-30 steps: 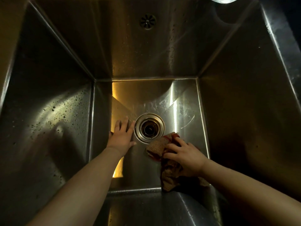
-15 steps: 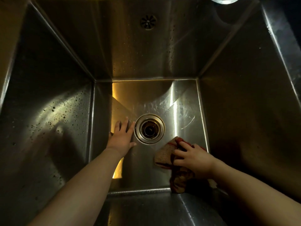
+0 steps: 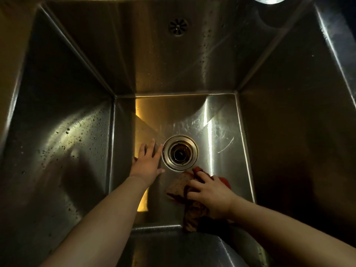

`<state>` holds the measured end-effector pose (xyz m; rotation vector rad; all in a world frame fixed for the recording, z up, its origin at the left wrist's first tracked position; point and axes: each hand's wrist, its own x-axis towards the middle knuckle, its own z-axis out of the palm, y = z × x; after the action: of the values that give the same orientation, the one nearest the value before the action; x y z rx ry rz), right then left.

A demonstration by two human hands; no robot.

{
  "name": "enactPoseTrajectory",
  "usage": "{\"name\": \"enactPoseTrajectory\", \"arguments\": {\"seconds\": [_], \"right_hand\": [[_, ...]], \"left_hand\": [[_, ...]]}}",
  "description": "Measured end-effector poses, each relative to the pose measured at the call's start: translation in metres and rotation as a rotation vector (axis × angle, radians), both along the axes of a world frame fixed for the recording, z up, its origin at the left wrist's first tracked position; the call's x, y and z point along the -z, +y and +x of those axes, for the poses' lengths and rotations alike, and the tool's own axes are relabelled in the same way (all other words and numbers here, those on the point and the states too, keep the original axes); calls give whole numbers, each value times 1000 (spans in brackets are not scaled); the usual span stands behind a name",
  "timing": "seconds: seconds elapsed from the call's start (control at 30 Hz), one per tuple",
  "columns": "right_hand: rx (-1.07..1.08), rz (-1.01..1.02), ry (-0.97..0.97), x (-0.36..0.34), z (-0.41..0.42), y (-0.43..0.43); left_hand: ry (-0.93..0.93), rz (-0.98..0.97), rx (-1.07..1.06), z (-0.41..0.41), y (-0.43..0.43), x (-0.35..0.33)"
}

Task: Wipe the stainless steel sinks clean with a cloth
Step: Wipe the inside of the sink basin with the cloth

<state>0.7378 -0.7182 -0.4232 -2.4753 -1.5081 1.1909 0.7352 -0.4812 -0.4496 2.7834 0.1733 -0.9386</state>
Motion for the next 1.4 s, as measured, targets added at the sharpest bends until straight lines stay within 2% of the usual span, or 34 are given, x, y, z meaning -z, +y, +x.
{"name": "enactPoseTrajectory", "arguments": {"seconds": [0.2,0.43,0.6,0.7,0.77,0.87,0.93,1.07,1.23,1.4], "right_hand": [[114,51,-29,3,-3,-2],[518,178,-63,9,-13,20],[508,203,-51,8,4,7],[629,219,-75,9,22,-18],[715,154,-151,13,35,-35],[703,8,-242,23,50,-54],[696,-50,-226,28,55,-58],[809,-60,-159,30,65,-46],[865,-164,-167,35,69,-36],[881,-157,-161,36,66,-33]], "left_hand": [[-1,-8,-2,-1,1,0],[-11,-26,4,0,1,-2],[-25,-55,4,-1,6,-1],[-40,-84,-27,-1,6,0],[-69,-89,-39,-1,1,-1],[-120,-111,30,3,-14,-2],[-139,-150,166,5,-25,-4],[-136,-232,395,5,-46,-6],[-137,-279,439,-4,-60,-8],[-109,-311,469,-11,-65,-6]]}}
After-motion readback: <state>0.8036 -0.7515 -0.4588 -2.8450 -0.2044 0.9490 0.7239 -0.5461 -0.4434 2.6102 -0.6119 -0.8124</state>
